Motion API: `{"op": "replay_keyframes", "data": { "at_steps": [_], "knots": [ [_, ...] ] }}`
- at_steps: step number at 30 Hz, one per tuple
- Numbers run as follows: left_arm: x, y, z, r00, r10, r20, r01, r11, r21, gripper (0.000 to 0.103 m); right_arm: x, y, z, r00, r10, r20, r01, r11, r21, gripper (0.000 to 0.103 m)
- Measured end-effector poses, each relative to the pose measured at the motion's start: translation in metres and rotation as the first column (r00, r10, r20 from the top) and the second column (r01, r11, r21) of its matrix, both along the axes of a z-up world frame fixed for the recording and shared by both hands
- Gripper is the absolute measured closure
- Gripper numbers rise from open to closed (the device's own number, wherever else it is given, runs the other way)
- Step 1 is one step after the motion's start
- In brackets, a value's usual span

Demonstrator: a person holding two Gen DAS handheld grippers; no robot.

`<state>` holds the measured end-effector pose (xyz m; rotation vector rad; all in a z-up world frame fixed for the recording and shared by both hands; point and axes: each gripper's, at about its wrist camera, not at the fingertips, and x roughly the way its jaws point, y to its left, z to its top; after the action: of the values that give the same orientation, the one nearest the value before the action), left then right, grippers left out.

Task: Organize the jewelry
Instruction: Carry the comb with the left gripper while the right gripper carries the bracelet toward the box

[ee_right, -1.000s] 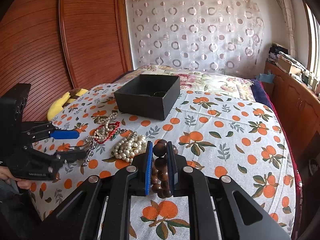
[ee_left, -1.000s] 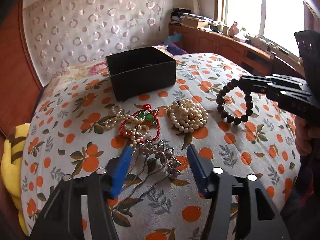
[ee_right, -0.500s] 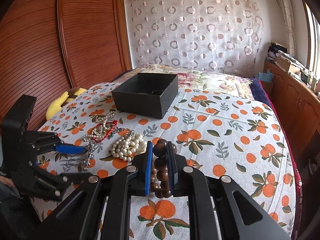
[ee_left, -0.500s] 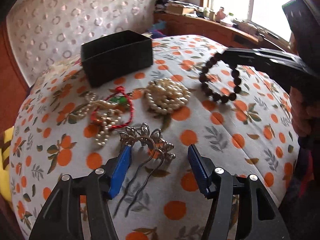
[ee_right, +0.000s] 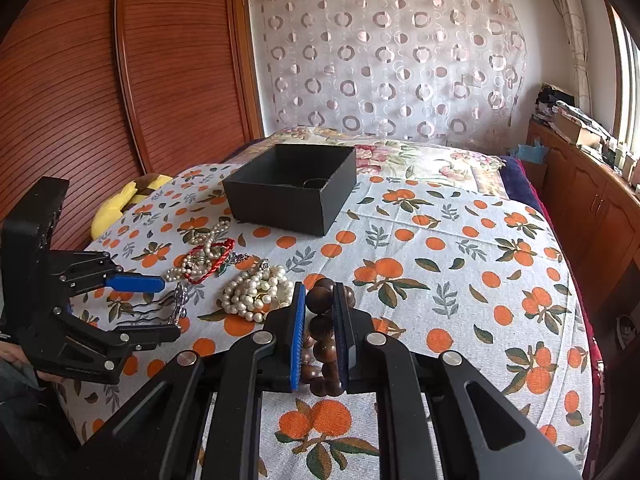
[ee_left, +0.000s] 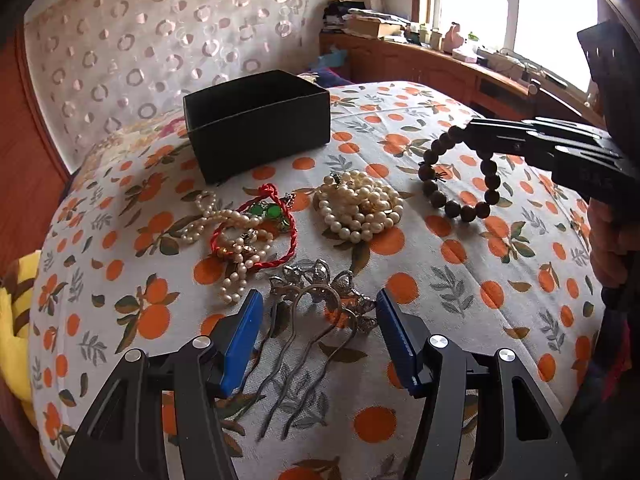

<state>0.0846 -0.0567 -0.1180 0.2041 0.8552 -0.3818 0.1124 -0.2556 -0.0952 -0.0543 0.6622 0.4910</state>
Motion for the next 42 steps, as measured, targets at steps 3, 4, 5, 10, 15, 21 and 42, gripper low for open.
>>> {"op": "replay_keyframes", "data": {
  "at_steps": [3, 4, 5, 10, 15, 21, 42],
  "knots": [
    [0.002, 0.001, -0.001, 1.0, -0.001, -0.002, 0.001, 1.0, -0.006, 0.046, 0.0, -0.001, -0.002, 1.0, 0.001, -0.001, -0.001, 1.0, 0.001, 0.088],
    [0.003, 0.001, -0.002, 1.0, -0.002, -0.001, 0.002, 1.0, -0.006, 0.046, 0.0, -0.001, -0.002, 1.0, 0.0, -0.001, 0.0, 1.0, 0.001, 0.088],
    [0.005, 0.001, -0.003, 1.0, -0.002, -0.007, 0.002, 1.0, -0.011, 0.046, 0.0, -0.001, -0.002, 1.0, 0.0, -0.001, 0.0, 1.0, 0.001, 0.088],
    [0.008, -0.007, -0.009, 1.0, -0.019, -0.009, 0.019, 1.0, 0.007, 0.046, 0.0, -0.002, -0.003, 1.0, -0.001, -0.003, 0.001, 1.0, -0.001, 0.088],
    [0.008, -0.008, -0.009, 1.0, -0.026, -0.005, 0.026, 1.0, 0.006, 0.051, 0.0, -0.002, -0.005, 1.0, -0.001, -0.004, 0.001, 1.0, -0.002, 0.088],
    [0.005, -0.01, -0.006, 1.0, -0.018, 0.011, 0.018, 1.0, 0.015, 0.051, -0.001, -0.002, -0.003, 1.0, 0.005, 0.007, -0.005, 1.0, 0.001, 0.088],
    [0.042, 0.01, 0.051, 0.994, 0.035, 0.104, -0.025, 0.995, -0.096, 0.087, 0.036, 0.023, 0.069, 0.987, 0.079, 0.141, -0.077, 0.997, -0.02, 0.088]
  ]
}}
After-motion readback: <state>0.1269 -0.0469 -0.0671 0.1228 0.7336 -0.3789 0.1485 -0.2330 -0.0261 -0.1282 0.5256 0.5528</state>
